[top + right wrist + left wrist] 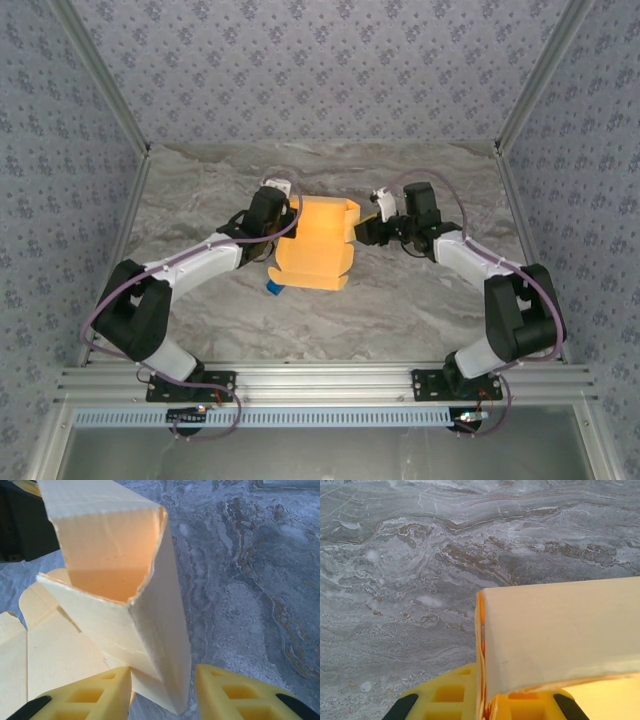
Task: Fold the paper box
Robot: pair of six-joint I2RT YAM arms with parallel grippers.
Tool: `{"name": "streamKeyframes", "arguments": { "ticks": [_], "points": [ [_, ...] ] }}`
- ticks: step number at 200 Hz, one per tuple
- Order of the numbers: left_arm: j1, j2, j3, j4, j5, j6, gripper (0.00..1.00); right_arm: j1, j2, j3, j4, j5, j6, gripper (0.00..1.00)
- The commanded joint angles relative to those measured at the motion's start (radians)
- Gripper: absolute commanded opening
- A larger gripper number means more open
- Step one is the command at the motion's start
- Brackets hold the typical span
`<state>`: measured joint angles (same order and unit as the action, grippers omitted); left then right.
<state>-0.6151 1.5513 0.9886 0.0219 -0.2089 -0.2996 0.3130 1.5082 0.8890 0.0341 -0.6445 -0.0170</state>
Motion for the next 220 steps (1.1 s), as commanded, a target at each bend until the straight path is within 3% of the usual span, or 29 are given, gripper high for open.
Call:
{"name": "streamKeyframes", "arguments": {
  "ticks": [1,67,153,220],
  "points": [
    [0.001,-0.031,0.038,0.000,0.021,-0.009,0.00,0.017,0.018,0.043,0.013,-0.014,-0.022,0.39],
    [0.001,-0.036,0.037,-0.003,0.029,-0.009,0.00,0.070,0.020,0.065,0.029,0.115,-0.020,0.33],
    [0.000,-0.033,0.039,-0.001,0.032,-0.014,0.00,0.197,-0.020,0.064,0.024,0.502,-0.009,0.37],
    [-0.001,-0.036,0.034,-0.003,0.029,-0.010,0.00,0.204,-0.027,0.045,0.076,0.513,-0.054,0.42]
  ]
}}
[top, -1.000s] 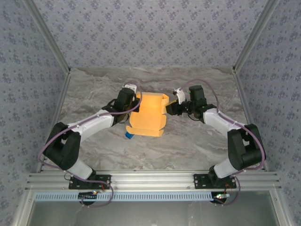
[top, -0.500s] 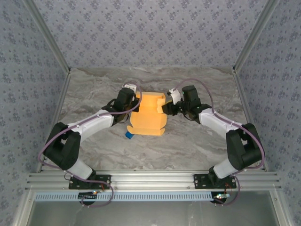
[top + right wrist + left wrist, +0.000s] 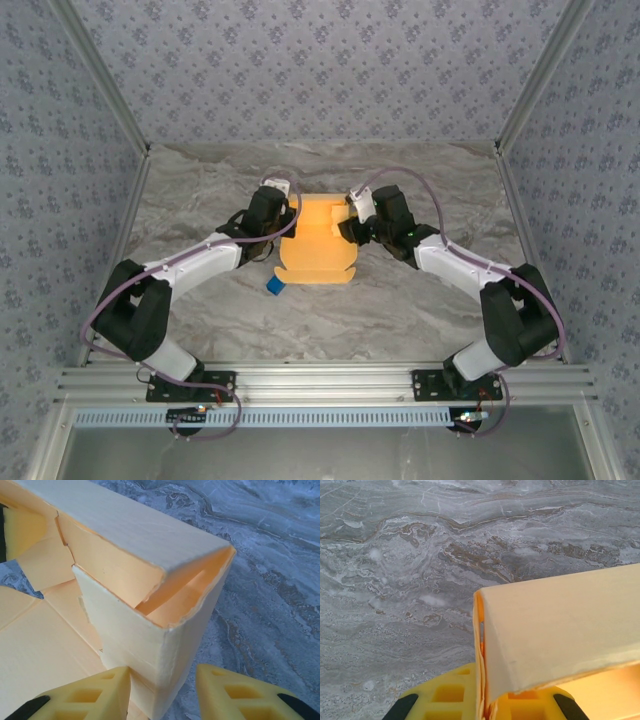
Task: Fold the paper box
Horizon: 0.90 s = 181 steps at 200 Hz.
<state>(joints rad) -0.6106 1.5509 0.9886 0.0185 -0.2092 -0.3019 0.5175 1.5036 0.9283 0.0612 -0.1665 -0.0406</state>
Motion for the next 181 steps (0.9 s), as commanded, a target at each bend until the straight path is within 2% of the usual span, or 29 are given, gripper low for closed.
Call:
{"name": "streamKeyframes", "arguments": {
  "ticks": [1,67,120,151,181],
  "points": [
    [-0.007,-0.035,0.035,0.001,0.030,-0.007,0.00,-0.001,-0.023,0.006,0.051,0.034,-0.031,0.43],
    [-0.005,-0.034,0.036,0.001,0.030,-0.006,0.00,0.007,-0.004,0.015,0.079,0.040,-0.030,0.51],
    [-0.005,-0.037,0.037,0.001,0.033,-0.005,0.00,0.020,0.013,0.015,0.106,0.042,-0.037,0.50],
    [-0.005,-0.037,0.038,0.000,0.036,-0.005,0.00,0.047,0.022,0.016,0.115,0.091,-0.029,0.49],
    [-0.005,-0.038,0.038,0.001,0.039,-0.007,0.00,0.079,0.046,0.019,0.123,0.197,0.023,0.47]
  ]
}}
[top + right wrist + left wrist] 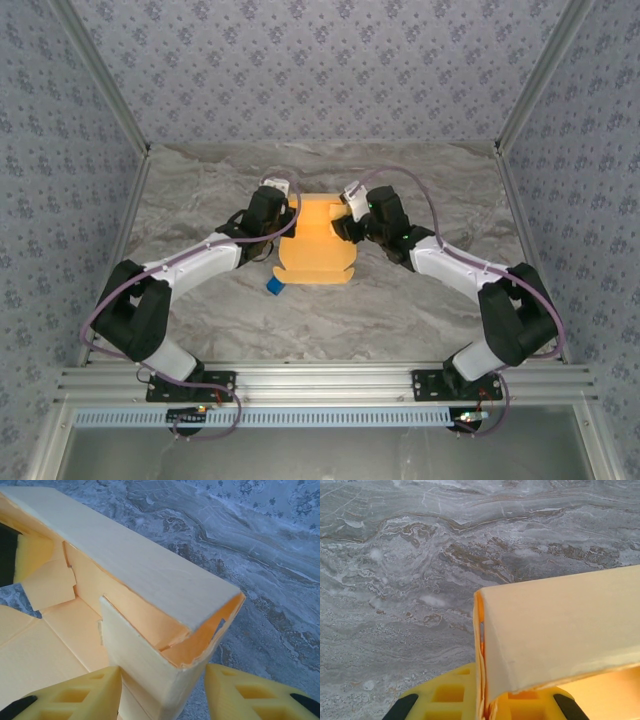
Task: Fold the paper box
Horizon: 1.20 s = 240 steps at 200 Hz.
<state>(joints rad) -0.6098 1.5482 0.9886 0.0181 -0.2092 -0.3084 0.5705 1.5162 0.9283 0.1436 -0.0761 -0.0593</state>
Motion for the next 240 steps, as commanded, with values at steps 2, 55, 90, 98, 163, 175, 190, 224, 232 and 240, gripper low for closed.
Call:
{"name": "streamKeyframes", "arguments": {
  "ticks": [2,55,90,98,163,175,190,224,232,240],
  "points": [
    [-0.007,-0.034,0.038,0.002,0.040,0.000,0.00,0.028,0.035,0.020,0.040,0.116,0.045,0.47],
    [-0.007,-0.032,0.035,0.003,0.043,-0.002,0.00,0.064,0.092,0.062,0.000,0.334,0.187,0.45],
    [-0.008,-0.030,0.032,0.006,0.043,-0.001,0.00,0.084,0.123,0.119,-0.099,0.463,0.267,0.38],
    [-0.007,-0.031,0.033,0.006,0.044,-0.002,0.00,0.085,0.125,0.123,-0.109,0.473,0.275,0.37],
    [-0.008,-0.033,0.028,0.008,0.040,-0.001,0.00,0.085,0.134,0.138,-0.182,0.520,0.297,0.22],
    [-0.006,-0.032,0.028,0.008,0.039,0.000,0.00,0.085,0.137,0.140,-0.199,0.538,0.299,0.20],
    [-0.006,-0.031,0.028,0.008,0.038,-0.001,0.00,0.087,0.144,0.149,-0.227,0.565,0.307,0.17],
    [-0.007,-0.025,0.031,0.009,0.041,-0.006,0.00,0.096,0.164,0.180,-0.292,0.640,0.341,0.11],
    [-0.007,-0.024,0.031,0.009,0.044,-0.007,0.00,0.102,0.173,0.190,-0.307,0.659,0.351,0.10],
    [-0.007,-0.022,0.034,0.009,0.045,-0.008,0.00,0.106,0.180,0.202,-0.327,0.684,0.362,0.09]
  ]
}}
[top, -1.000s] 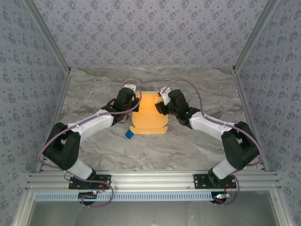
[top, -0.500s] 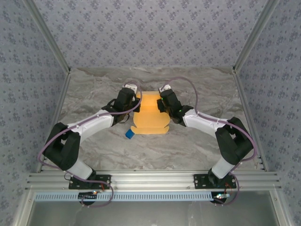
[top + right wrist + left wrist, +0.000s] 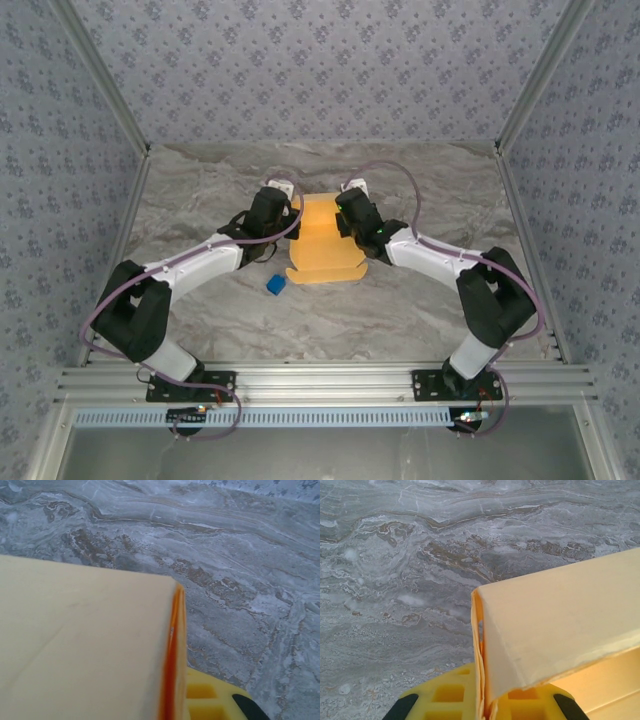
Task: Fold the paper box
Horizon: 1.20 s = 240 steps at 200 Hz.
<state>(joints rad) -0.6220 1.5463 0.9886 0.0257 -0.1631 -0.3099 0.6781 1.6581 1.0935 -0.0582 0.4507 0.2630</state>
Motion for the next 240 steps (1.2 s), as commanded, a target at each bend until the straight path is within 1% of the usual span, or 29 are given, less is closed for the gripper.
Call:
{"name": "streamKeyframes", "arguments": {
  "ticks": [1,25,47,64,105,131,149,167,183,199,214,240],
  "points": [
    [0.005,-0.021,0.033,0.001,-0.002,-0.006,0.00,-0.001,0.039,0.038,-0.127,0.160,0.041,0.09],
    [0.005,-0.019,0.035,0.003,-0.002,-0.008,0.00,0.008,0.062,0.070,-0.188,0.217,0.078,0.06],
    [0.005,-0.015,0.035,0.002,-0.006,-0.008,0.00,0.009,0.063,0.073,-0.192,0.190,0.076,0.09],
    [0.005,-0.012,0.037,0.001,-0.010,-0.006,0.00,0.011,0.051,0.071,-0.189,0.156,0.063,0.14],
    [0.005,-0.009,0.039,-0.001,-0.016,-0.008,0.00,0.012,0.012,0.053,-0.175,0.027,0.036,0.28],
    [0.005,-0.006,0.042,-0.003,-0.018,-0.008,0.00,0.018,-0.015,0.036,-0.173,-0.022,0.040,0.35],
    [0.005,-0.004,0.045,-0.004,-0.018,-0.006,0.00,0.020,-0.031,0.023,-0.171,-0.058,0.046,0.42],
    [0.004,-0.002,0.047,-0.006,-0.018,-0.005,0.00,0.021,-0.047,0.014,-0.167,-0.093,0.046,0.46],
    [0.005,-0.003,0.047,-0.006,-0.019,-0.005,0.00,0.026,-0.062,0.005,-0.163,-0.117,0.043,0.53],
    [0.005,-0.002,0.049,-0.006,-0.018,-0.005,0.00,0.025,-0.077,0.001,-0.158,-0.148,0.039,0.59],
    [0.005,-0.001,0.051,-0.007,-0.019,-0.005,0.00,0.026,-0.093,-0.005,-0.148,-0.177,0.035,0.62],
    [0.005,-0.001,0.051,-0.009,-0.019,-0.006,0.00,0.025,-0.112,-0.005,-0.152,-0.214,0.025,0.64]
  ]
}}
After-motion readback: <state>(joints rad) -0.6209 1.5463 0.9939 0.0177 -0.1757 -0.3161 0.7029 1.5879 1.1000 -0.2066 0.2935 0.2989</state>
